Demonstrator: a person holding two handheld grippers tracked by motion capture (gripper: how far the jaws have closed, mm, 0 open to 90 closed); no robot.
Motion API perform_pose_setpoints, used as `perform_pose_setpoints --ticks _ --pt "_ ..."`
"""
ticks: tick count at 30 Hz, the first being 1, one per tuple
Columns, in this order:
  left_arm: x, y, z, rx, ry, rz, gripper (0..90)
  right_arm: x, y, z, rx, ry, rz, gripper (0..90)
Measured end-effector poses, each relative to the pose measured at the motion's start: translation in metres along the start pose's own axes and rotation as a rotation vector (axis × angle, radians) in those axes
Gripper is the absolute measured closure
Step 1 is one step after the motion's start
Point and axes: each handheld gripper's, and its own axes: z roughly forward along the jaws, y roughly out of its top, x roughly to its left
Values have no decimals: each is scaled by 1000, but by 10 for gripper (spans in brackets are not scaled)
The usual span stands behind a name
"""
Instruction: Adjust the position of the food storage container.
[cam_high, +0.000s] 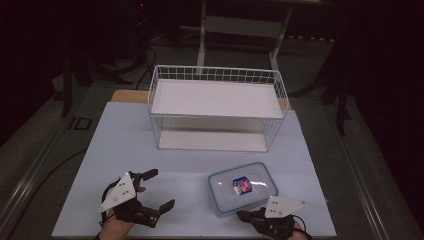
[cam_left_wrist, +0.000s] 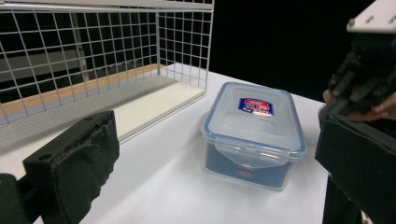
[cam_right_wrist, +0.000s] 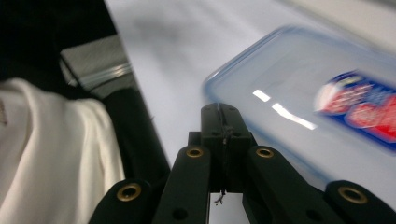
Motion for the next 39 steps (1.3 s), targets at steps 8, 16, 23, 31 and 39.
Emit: perform_pose_setpoints --ticks 8,16,23,31,39 --pt "-1 -2 3 11 -19 2 0 -7 -4 25 99 33 -18 900" --pt "0 -2 3 14 -26 2 0 -11 4 37 111 23 -71 900" --pt "-1 -2 3 19 -25 2 0 -22 15 50 113 6 -66 900" --pt "-1 -3 4 27 -34 0 0 -29 22 57 101 14 -63 900" --pt "-1 -3 5 29 -40 -2 0 -43 31 10 -2 -101 -48 900"
